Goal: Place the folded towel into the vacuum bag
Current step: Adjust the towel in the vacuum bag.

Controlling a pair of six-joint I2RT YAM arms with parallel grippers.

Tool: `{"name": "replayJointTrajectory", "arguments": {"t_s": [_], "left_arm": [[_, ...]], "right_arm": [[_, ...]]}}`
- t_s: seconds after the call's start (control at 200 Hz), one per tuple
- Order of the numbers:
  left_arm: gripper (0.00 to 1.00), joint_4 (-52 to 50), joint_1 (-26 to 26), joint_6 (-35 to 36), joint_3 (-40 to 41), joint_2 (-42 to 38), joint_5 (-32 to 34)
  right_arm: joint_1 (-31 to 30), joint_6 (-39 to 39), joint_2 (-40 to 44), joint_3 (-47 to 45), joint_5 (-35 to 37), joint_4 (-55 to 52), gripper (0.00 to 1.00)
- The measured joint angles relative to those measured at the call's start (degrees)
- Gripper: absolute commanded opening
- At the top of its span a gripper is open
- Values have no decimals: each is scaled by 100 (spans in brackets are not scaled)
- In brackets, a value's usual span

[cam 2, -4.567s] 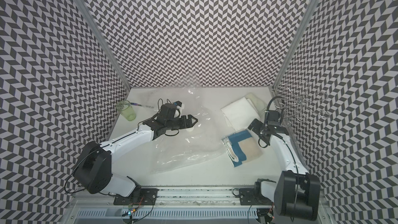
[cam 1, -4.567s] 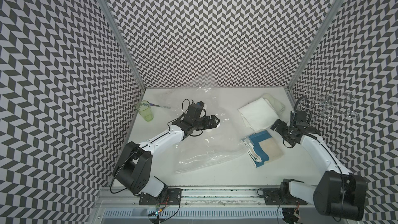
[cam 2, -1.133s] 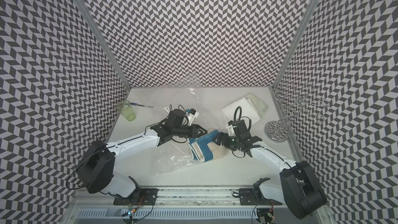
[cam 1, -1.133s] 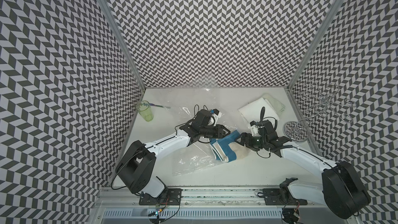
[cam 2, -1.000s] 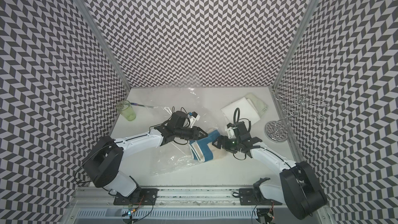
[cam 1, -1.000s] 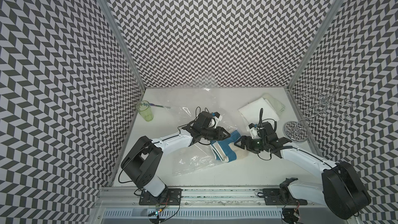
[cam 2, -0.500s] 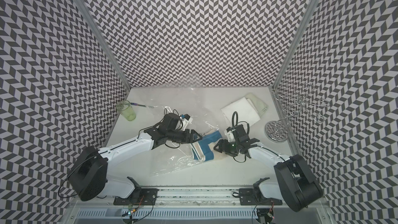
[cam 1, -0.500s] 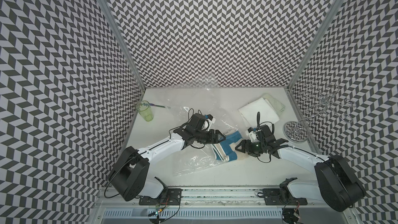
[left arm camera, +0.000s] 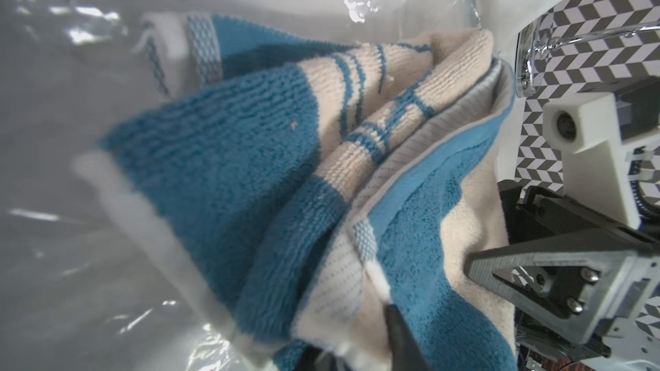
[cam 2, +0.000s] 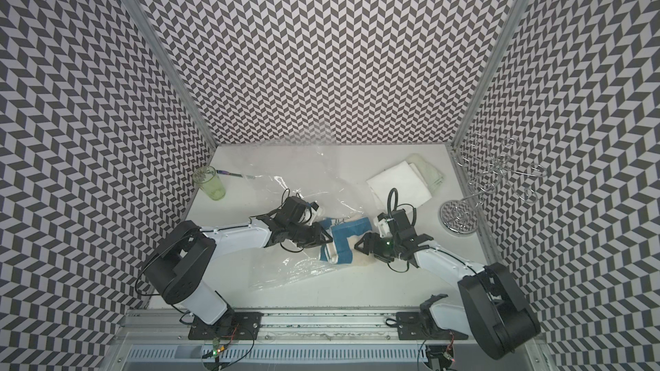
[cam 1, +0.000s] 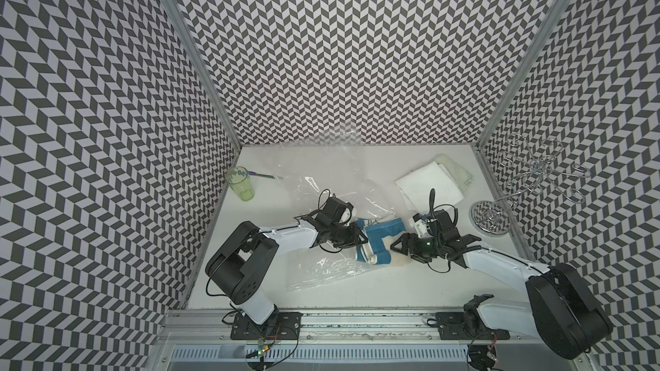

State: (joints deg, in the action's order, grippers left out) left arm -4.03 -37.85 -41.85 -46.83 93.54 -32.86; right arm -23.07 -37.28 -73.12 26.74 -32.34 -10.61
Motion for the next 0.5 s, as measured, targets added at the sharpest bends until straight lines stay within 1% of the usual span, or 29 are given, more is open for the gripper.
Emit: {"name": "replayJointTrajectory", "arguments": {"t_s": [0.05, 0.13, 0.265, 0.376, 0.426, 0.446, 0.501], "left_arm": [[6, -42, 0, 55, -166, -35, 17], [4, -2, 2, 140, -413, -142, 11], [5, 144, 26, 326, -514, -149, 26], [5, 155, 144, 527, -507, 278, 151], [9, 127, 240, 610, -466, 509, 179], [12, 98, 273, 636, -431, 551, 195], [25, -11, 361, 695, -282, 579, 240]], "right_arm": [[0, 17, -35, 0, 59, 4, 68], [0, 37, -68, 0, 118, 31, 70], [0, 127, -149, 101, 240, 33, 77], [0, 192, -173, 251, 343, -98, 80], [0, 229, -168, 367, 387, -247, 81], [0, 236, -157, 428, 413, -337, 81], [0, 282, -90, 586, 501, -544, 82]]}}
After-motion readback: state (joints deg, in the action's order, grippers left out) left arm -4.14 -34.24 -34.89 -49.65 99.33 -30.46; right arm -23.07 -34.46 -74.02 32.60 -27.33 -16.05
